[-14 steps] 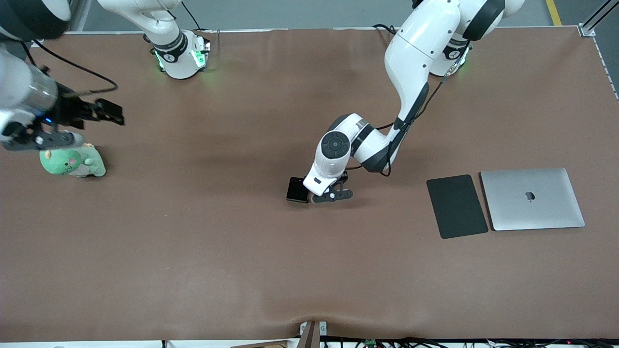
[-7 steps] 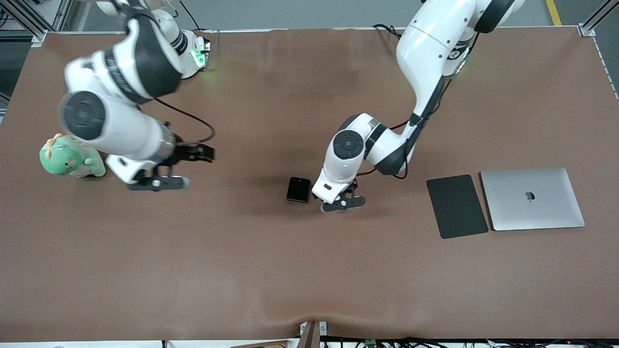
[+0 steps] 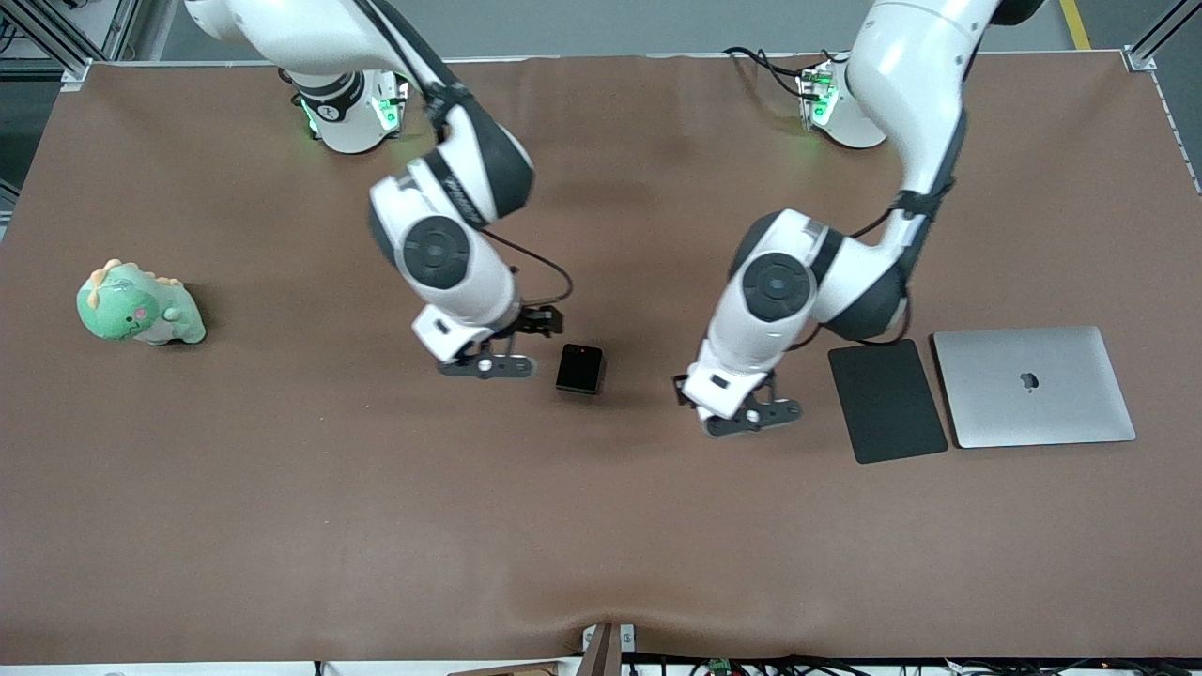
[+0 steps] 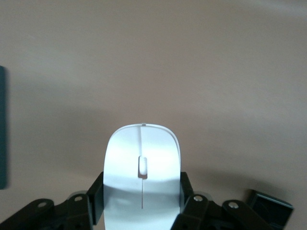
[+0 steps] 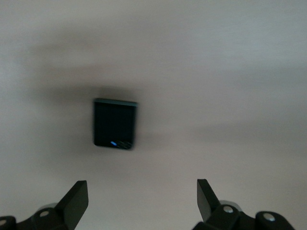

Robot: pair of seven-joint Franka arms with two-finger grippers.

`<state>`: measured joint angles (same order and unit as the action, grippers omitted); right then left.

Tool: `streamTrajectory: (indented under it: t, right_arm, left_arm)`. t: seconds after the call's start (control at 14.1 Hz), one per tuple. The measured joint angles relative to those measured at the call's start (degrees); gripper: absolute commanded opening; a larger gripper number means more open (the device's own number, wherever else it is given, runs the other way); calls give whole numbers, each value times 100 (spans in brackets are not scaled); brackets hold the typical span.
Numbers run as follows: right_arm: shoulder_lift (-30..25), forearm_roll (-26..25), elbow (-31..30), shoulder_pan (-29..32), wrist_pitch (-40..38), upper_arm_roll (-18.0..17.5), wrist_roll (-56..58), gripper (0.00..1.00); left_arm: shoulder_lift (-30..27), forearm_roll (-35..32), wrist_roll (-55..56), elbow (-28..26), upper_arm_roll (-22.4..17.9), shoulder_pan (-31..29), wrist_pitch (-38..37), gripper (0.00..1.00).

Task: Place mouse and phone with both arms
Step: 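Lift the mouse with the left gripper while the right gripper reaches the phone, then carry the mouse over the pad while the right gripper grasps the phone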

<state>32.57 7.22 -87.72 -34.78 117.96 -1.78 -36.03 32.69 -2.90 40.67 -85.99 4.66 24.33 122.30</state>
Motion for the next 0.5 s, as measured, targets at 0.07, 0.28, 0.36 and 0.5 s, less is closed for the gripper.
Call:
streamTrajectory:
  t: [0.07,0.28,0.36,0.5]
  right_arm:
    - [237,-2,7,-141,341,4,-69,100]
    - [812,-4,61,-325,1049,22,-126,100]
    - [925,-4,121,-323,1070,44,-126,100]
    - [1039,-2,189,-317,1069,92,-151,100]
  left_arm:
    - [-105,0,-174,-57,30,-185,-115,59]
    - [-369,0,-678,-450,59,-662,-203,58]
    - [-432,0,-853,-603,63,-810,-203,58]
    - [-503,0,-1224,-828,69,-1122,-203,58]
